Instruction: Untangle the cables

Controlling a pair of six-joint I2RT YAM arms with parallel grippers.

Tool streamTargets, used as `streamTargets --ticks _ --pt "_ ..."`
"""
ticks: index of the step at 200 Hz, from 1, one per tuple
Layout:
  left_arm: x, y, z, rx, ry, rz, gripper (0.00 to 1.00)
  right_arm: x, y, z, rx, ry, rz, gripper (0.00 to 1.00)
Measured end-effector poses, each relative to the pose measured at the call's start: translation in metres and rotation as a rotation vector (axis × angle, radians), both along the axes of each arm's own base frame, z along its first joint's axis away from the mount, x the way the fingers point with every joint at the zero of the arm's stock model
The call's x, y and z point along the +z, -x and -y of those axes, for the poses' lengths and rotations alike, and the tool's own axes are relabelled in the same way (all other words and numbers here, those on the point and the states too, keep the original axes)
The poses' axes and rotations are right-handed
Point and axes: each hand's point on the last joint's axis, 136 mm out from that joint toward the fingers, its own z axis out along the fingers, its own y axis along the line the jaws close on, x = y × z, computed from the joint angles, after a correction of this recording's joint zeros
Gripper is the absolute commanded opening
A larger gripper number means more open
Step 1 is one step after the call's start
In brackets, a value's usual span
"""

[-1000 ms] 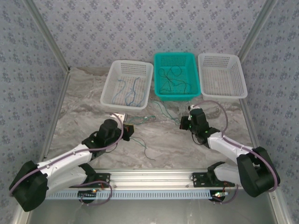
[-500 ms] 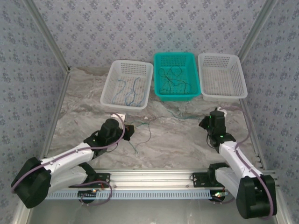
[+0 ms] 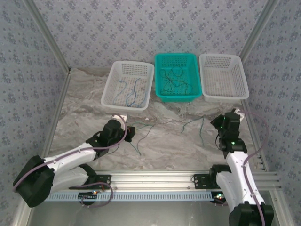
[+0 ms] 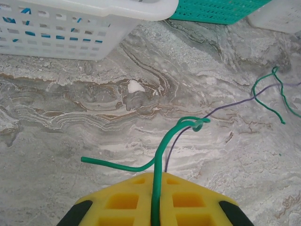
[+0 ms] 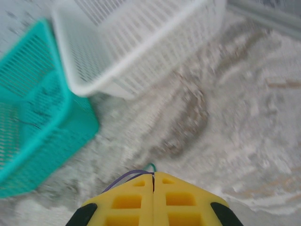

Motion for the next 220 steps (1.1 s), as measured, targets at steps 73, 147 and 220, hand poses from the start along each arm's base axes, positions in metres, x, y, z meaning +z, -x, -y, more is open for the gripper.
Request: streamTargets --ticks 73,147,220 --pt "-0.003 0.000 -0.001 0.002 -0.009 -0.008 0.08 0.133 0.018 0.052 -0.237 0.019 0.186 0.00" --pt "-0.012 -0.001 -0.001 0.006 -0.029 -0.025 0.07 0.197 0.007 0.037 -0.128 -0.093 0.327 0.00" --pt "-0.012 -0.005 0.006 -0.004 -0.011 -0.014 0.07 0.331 -0.031 -0.018 0.137 -0.119 0.573 0.00"
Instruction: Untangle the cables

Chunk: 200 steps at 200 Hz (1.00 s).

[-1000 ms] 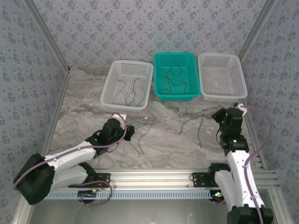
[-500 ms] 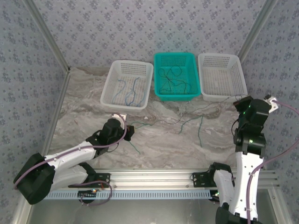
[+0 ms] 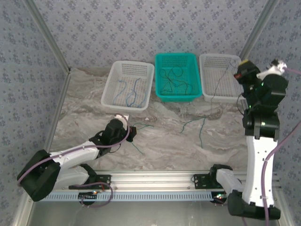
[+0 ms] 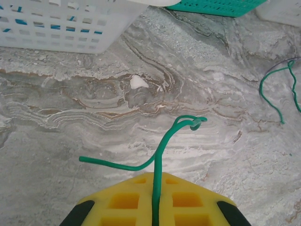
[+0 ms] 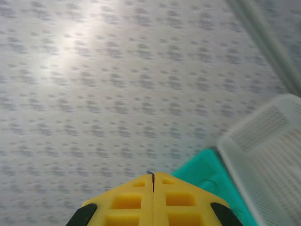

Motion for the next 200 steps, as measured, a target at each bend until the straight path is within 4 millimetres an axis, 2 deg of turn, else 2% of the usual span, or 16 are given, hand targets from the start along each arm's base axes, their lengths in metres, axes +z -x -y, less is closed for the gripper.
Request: streamTargets --ticks 16,29,68,94,115,135,149,174,200 --pt "-0.004 0.000 0.001 -0.003 -0.004 -0.008 0.07 0.037 -0.012 -0.022 0.068 0.030 0.074 0.00" --pt "-0.005 0.000 0.002 -0.006 -0.004 -0.011 0.07 0.059 -0.024 -0.035 0.097 0.053 0.112 0.00" --pt "-0.003 -0.001 0.002 -0.005 0.002 -0.005 0.07 0.119 -0.069 -0.040 0.085 0.075 0.212 0.00" --pt "0.001 -0.001 0.002 -0.003 0.013 0.000 0.07 0.142 -0.107 -0.048 0.087 0.084 0.260 0.00" --pt "0.008 0.000 0.001 0.000 0.031 0.019 0.07 0.142 -0.141 -0.063 0.107 0.115 0.268 0.00" --pt "0.011 0.001 -0.001 0.003 0.037 0.028 0.07 0.124 -0.177 -0.085 0.145 0.141 0.237 0.00" --pt "0.012 0.002 -0.002 0.005 0.039 0.033 0.07 0.097 -0.202 -0.101 0.184 0.150 0.171 0.00" --pt "0.015 0.004 -0.005 0.008 0.044 0.041 0.07 0.025 -0.239 -0.126 0.238 0.167 -0.010 0.00" --pt "0.024 0.006 -0.008 0.013 0.056 0.059 0.07 -0.068 -0.262 -0.143 0.265 0.193 -0.231 0.00"
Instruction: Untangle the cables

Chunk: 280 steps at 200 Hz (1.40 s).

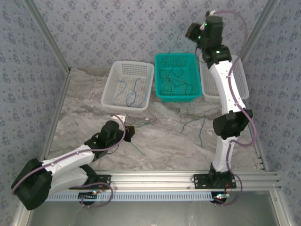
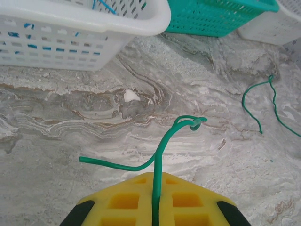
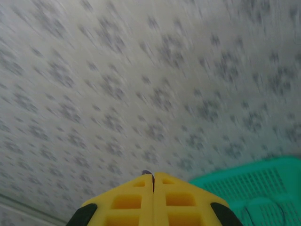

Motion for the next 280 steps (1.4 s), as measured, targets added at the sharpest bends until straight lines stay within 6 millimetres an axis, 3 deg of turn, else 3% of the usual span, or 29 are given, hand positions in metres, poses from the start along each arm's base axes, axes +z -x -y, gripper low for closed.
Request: streamTargets --ticks 31,51,71,86,108,128,148,174,195,203,209,219,258,280 --pt "0.007 0.001 -0.005 0.013 0.008 0.019 0.07 -0.122 -0.004 -0.011 -0.003 0.087 -0.254 0.00" --pt "0.005 0.003 -0.007 0.018 0.006 0.020 0.07 -0.178 0.004 -0.013 0.001 0.132 -0.375 0.00" --pt "0.003 0.004 -0.008 0.019 -0.001 0.013 0.07 -0.208 0.009 -0.011 0.001 0.166 -0.451 0.38" --pt "0.003 0.004 -0.008 0.018 -0.003 0.011 0.07 -0.212 0.012 -0.010 0.006 0.189 -0.471 0.61" --pt "0.003 0.004 -0.008 0.018 -0.002 0.011 0.07 -0.204 0.017 -0.008 0.014 0.224 -0.460 0.81" --pt "0.003 0.004 -0.008 0.018 -0.001 0.012 0.07 -0.178 0.028 -0.003 0.003 0.246 -0.424 0.84" --pt "0.006 0.003 -0.007 0.019 0.013 0.013 0.07 -0.129 0.051 0.001 0.009 0.243 -0.324 0.84" --pt "0.023 -0.001 0.000 0.014 0.065 0.037 0.07 -0.058 0.112 0.001 0.078 0.180 -0.120 0.83" --pt "0.050 -0.010 0.009 0.011 0.135 0.079 0.07 -0.032 0.164 -0.003 0.154 0.117 0.027 0.83" --pt "0.062 -0.014 0.013 0.008 0.171 0.090 0.07 -0.034 0.179 -0.006 0.182 0.098 0.060 0.83" --pt "0.070 -0.018 0.015 0.011 0.201 0.096 0.07 -0.038 0.187 -0.009 0.200 0.083 0.076 0.89" --pt "0.084 -0.028 0.017 0.018 0.258 0.101 0.06 -0.054 0.199 -0.014 0.226 0.059 0.072 0.93" --pt "0.110 -0.060 0.028 0.040 0.451 0.025 0.02 -0.165 0.219 -0.044 0.316 -0.027 -0.129 0.95" --pt "0.121 -0.067 0.036 0.034 0.561 -0.024 0.02 -0.206 0.232 -0.066 0.357 -0.111 -0.187 0.94"
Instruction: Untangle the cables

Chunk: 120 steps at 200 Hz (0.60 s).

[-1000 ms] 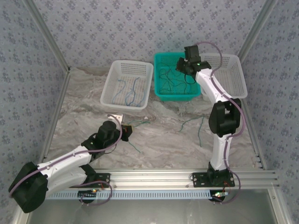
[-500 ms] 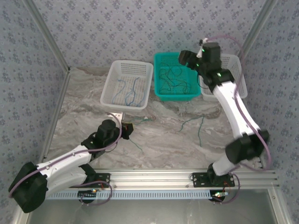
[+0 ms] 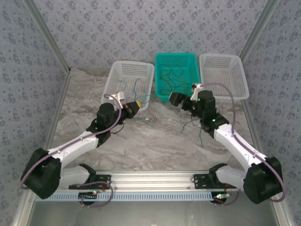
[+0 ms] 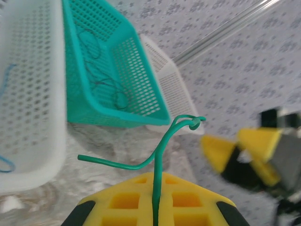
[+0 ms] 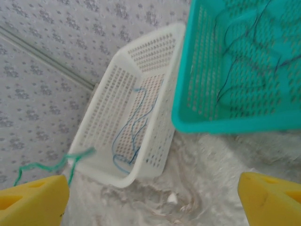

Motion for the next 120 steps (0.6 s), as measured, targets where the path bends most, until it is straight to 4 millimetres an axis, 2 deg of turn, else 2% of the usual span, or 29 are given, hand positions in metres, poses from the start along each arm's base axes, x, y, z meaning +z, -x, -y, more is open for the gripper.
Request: streamTargets --ticks 19,31,49,80,94,120 --pt "0.010 -0.005 0.007 -0.018 0.084 -0.039 0.02 -0.023 0.010 -0.028 0.055 -0.056 -0.023 0.95" --pt "0.016 -0.009 0.011 -0.028 0.130 -0.064 0.02 -0.028 0.013 -0.044 0.087 -0.084 -0.016 0.94" --pt "0.023 -0.011 0.015 -0.040 0.191 -0.100 0.02 -0.019 0.012 -0.063 0.130 -0.131 0.043 0.92" --pt "0.030 -0.012 0.019 -0.063 0.265 -0.144 0.03 0.006 0.005 -0.080 0.163 -0.193 0.164 0.85" --pt "0.032 -0.013 0.021 -0.071 0.289 -0.159 0.03 0.014 0.000 -0.086 0.170 -0.210 0.208 0.77" --pt "0.040 -0.013 0.023 -0.082 0.322 -0.165 0.03 0.020 -0.013 -0.095 0.175 -0.226 0.268 0.53"
